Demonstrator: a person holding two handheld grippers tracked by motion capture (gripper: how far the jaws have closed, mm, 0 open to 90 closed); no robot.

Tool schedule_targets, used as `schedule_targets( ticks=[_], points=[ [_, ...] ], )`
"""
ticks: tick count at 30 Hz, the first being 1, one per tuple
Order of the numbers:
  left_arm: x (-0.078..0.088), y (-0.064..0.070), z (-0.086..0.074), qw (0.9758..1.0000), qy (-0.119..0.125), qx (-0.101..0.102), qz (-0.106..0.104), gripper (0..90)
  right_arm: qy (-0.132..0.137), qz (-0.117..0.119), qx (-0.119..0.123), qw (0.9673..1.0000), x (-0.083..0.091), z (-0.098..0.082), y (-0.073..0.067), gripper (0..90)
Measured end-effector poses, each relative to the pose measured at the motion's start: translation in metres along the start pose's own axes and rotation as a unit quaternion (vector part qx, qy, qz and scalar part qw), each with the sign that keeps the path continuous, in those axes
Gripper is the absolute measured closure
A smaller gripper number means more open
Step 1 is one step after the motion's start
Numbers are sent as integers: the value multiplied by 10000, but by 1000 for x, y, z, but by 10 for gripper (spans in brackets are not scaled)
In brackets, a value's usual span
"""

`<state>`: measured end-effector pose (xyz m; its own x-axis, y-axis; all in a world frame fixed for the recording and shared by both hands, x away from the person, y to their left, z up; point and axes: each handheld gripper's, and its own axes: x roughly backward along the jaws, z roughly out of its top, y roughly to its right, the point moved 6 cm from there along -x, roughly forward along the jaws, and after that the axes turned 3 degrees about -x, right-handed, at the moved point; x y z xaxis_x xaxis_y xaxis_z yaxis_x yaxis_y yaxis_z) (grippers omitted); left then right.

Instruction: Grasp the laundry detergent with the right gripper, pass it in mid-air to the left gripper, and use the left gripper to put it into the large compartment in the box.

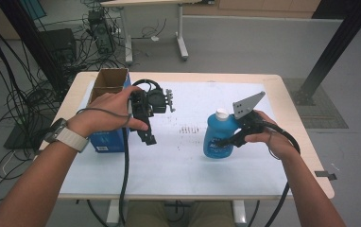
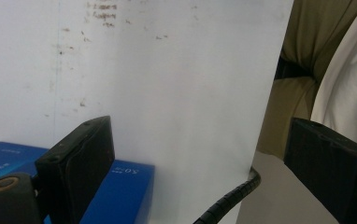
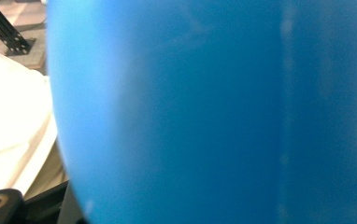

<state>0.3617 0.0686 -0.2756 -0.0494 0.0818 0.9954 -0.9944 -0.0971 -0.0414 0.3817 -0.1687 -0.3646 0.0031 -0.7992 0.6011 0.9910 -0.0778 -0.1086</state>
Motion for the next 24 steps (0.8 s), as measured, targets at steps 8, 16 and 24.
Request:
schedule_targets(
  ticks=[8, 16, 24],
  points=[
    [13, -2, 10, 9999, -75, -146, 13, 90, 23, 22, 9, 10000, -3, 15, -14, 435],
    [26, -1, 20, 9992, -198, -334, -45, 87, 19, 6, 10, 10000, -10, 25, -21, 435],
    [33, 6, 28, 9980, -238, -552, -193, 90, 30, 36, 22, 10000, -20, 36, -27, 436]
  ],
)
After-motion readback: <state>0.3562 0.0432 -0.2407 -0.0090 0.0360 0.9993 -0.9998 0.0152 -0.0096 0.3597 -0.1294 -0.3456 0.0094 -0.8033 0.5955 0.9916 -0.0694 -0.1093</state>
